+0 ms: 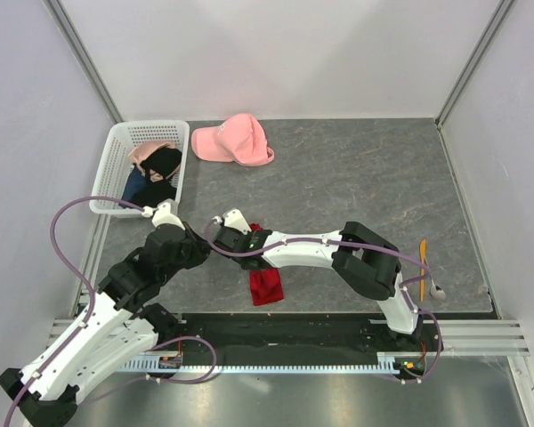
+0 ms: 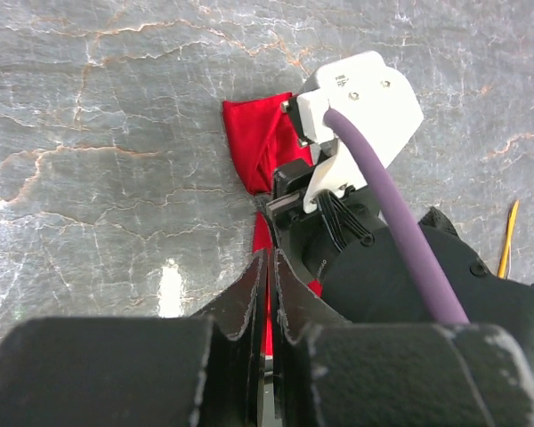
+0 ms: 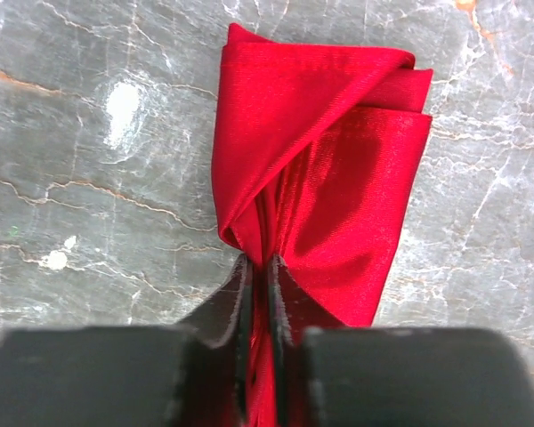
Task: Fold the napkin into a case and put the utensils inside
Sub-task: Pick up the smaller rectangle-folded napkin from the center of the board.
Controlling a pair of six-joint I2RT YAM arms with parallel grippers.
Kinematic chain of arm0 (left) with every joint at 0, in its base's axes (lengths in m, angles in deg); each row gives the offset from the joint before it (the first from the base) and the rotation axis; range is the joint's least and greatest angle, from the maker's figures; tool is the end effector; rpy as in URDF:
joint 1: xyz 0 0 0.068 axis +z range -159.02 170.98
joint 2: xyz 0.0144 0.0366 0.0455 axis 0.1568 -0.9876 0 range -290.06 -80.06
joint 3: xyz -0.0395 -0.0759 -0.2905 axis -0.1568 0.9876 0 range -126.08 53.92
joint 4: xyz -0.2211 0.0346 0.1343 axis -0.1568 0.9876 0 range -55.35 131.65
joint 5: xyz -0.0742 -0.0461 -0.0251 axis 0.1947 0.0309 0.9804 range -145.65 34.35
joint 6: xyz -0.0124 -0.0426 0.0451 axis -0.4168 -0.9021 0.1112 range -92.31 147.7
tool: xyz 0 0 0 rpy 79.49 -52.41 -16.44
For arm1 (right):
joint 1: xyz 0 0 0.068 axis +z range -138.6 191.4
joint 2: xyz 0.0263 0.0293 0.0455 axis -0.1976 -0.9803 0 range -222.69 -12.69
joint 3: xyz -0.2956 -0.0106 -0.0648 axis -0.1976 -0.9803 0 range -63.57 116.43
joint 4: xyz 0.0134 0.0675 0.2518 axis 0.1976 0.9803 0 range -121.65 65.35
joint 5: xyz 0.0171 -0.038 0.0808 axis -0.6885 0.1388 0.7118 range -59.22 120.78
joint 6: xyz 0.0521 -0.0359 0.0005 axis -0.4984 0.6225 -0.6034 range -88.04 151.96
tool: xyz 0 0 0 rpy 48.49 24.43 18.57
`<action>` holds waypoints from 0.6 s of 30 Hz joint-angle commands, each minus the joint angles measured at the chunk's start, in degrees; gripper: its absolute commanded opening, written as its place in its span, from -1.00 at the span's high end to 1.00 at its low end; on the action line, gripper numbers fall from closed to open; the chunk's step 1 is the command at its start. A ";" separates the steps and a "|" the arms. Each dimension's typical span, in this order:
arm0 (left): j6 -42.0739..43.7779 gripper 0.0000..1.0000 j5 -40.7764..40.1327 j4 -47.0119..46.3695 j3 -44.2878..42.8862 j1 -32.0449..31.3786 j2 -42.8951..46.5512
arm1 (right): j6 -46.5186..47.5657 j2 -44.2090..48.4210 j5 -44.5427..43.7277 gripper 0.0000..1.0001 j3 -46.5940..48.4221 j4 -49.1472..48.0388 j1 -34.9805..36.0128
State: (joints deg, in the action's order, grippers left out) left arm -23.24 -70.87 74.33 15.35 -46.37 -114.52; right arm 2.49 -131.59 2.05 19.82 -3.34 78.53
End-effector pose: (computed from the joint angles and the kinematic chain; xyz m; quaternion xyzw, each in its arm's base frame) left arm 0.0990 -0.0594 0.2874 -0.1644 0.8681 -0.2312 0.4073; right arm 0.1955 0.4036 0.1738 -0.2513 0.9112 0.0031 0.3265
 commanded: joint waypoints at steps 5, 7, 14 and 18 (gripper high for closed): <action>0.66 0.83 -2.36 1.54 -2.83 0.25 0.53 | 2.75 1.81 4.55 1.00 -0.07 3.59 -0.51; 1.10 0.83 -2.00 1.71 -3.09 0.25 0.36 | 3.02 5.32 8.76 1.00 -1.04 1.57 -0.60; 1.46 0.83 -1.74 2.24 -3.44 0.34 -0.35 | -0.67 14.73 27.48 1.00 -8.59 -8.09 -4.37; 1.89 0.83 -2.09 2.24 -4.58 0.34 -1.22 | -3.30 17.20 37.06 1.00 -12.19 -13.79 -6.48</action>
State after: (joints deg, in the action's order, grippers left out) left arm -23.22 -71.64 76.36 14.00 -46.32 -114.96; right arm 2.58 -118.12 26.36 10.99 -9.17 73.96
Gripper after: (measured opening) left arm 0.084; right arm 0.022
